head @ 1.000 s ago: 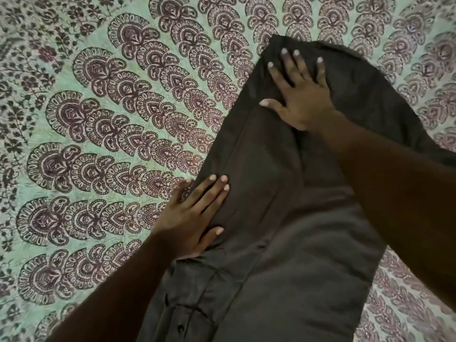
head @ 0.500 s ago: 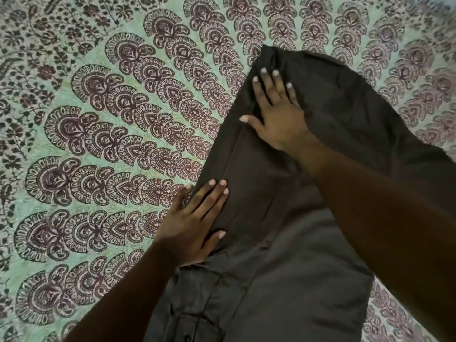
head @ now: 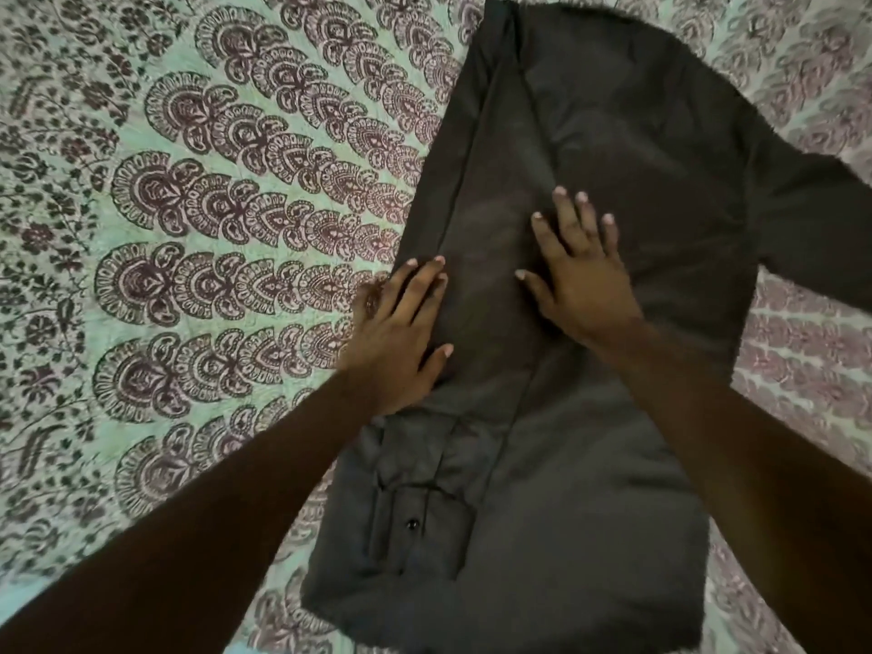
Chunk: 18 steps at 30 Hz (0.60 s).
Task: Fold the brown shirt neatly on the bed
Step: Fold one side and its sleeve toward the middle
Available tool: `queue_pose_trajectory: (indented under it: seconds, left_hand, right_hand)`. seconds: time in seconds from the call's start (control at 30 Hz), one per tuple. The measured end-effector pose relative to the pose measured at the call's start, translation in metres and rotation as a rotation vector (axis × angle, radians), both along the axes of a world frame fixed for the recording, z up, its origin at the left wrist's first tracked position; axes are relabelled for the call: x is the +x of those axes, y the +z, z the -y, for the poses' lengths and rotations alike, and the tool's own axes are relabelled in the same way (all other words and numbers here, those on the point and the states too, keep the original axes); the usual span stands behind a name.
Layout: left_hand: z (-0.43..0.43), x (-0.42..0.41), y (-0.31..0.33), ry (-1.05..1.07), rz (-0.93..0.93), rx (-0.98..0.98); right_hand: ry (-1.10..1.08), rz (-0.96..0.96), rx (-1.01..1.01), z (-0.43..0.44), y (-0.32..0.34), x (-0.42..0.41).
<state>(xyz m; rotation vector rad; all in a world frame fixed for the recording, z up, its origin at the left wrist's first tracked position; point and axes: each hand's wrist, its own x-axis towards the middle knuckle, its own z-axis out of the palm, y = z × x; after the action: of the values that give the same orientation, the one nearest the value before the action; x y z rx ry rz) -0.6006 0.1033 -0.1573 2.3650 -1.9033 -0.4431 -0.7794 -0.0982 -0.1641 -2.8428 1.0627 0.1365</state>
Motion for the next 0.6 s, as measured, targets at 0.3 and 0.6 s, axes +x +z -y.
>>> queue_pose_trajectory:
  seconds: [0.3,0.6]
  left_hand:
    - [-0.082,-0.009,0.013,-0.312,-0.008,0.272]
    - [-0.068,-0.036,0.043,-0.262,0.035,0.426]
  right_hand:
    - [0.166,0.025,0.148,-0.166,-0.010,-0.047]
    - [0.156,0.093,0.290,-0.211,0.012,-0.099]
